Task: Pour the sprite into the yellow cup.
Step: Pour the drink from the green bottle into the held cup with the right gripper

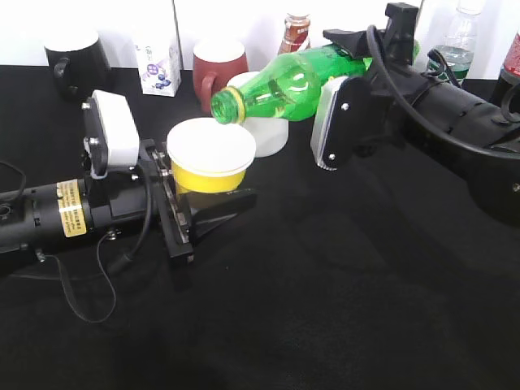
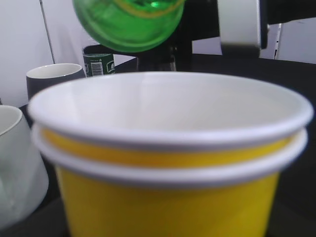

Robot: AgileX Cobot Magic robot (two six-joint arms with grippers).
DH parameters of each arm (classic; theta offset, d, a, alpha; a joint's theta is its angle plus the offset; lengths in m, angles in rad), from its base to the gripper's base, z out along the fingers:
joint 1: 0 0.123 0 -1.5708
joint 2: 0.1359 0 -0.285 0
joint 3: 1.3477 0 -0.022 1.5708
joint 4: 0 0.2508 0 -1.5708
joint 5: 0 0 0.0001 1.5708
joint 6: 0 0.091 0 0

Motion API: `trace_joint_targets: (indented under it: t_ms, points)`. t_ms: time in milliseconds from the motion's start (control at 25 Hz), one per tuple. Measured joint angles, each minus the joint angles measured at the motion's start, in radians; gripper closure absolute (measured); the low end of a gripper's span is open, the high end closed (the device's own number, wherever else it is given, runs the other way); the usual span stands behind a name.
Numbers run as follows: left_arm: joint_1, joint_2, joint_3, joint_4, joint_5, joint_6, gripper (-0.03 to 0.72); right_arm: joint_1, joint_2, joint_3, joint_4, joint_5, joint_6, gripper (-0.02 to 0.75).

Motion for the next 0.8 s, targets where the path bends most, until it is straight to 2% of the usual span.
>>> trace_joint_targets:
  t_ms: [600,800]
  points:
    - [0.000,0.000,0.000,0.026,0.008,0.000,0.249,0.000,0.000,-0.002,0.004,-0.046,-0.087,0.279]
    - [0.000,0.000,0.000,0.002,-0.008,0.000,0.249,0.000,0.000,-0.002,0.007,-0.049,0.050,0.279]
